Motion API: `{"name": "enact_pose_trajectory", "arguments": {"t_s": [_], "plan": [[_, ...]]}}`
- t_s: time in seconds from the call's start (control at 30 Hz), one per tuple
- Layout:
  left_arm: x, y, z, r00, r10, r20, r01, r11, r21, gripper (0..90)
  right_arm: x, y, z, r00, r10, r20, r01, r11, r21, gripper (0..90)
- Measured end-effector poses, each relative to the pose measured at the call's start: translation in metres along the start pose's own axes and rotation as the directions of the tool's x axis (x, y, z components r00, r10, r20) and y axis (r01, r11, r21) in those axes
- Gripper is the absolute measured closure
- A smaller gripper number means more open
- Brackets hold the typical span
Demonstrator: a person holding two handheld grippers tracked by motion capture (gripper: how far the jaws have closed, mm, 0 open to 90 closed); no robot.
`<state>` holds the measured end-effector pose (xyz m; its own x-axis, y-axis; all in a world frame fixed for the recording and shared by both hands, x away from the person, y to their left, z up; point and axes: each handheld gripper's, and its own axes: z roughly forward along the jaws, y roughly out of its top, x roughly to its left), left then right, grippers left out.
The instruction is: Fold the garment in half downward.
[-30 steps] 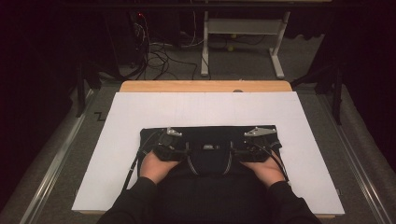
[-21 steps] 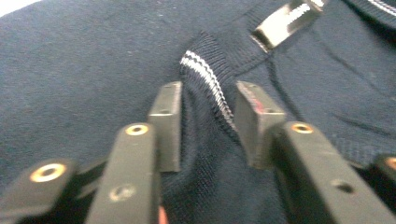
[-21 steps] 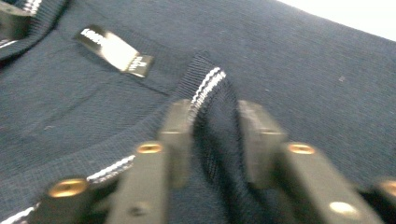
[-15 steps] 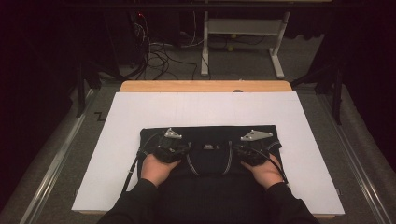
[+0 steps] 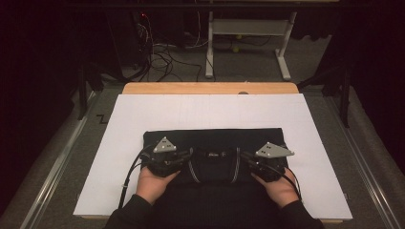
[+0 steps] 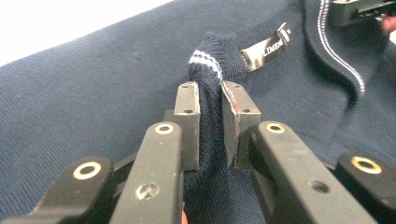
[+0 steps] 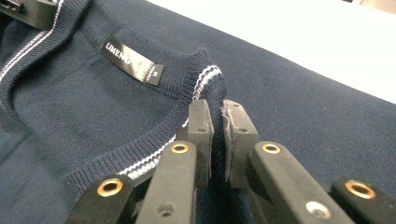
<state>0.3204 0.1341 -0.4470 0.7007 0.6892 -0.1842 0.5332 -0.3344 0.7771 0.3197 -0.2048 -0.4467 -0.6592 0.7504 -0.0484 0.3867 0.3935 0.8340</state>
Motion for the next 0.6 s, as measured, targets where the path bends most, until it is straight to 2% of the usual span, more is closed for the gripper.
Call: {"name": "enact_pose_trajectory", "arguments": {"t_s": [0.3, 0.47, 0.6], "plan": [[-0.014, -0.022, -0.012, 0.9997, 0.015, 0.021, -0.014, 0.9992, -0.036, 74.1, 0.01, -0.009, -0.018, 0.9994, 0.006, -0.035, -0.008, 0.999, -0.044, 83.7], [-0.024, -0.028, -0.024, 0.9987, 0.04, 0.031, -0.038, 0.9976, -0.057, 73.9, 0.018, -0.014, -0.028, 0.9989, -0.032, -0.034, 0.03, 0.998, -0.056, 83.6], [-0.033, -0.03, -0.033, 0.9964, 0.061, 0.059, -0.057, 0.9963, -0.064, 73.9, 0.023, -0.018, -0.037, 0.9984, -0.034, -0.045, 0.03, 0.997, -0.073, 83.6]]}}
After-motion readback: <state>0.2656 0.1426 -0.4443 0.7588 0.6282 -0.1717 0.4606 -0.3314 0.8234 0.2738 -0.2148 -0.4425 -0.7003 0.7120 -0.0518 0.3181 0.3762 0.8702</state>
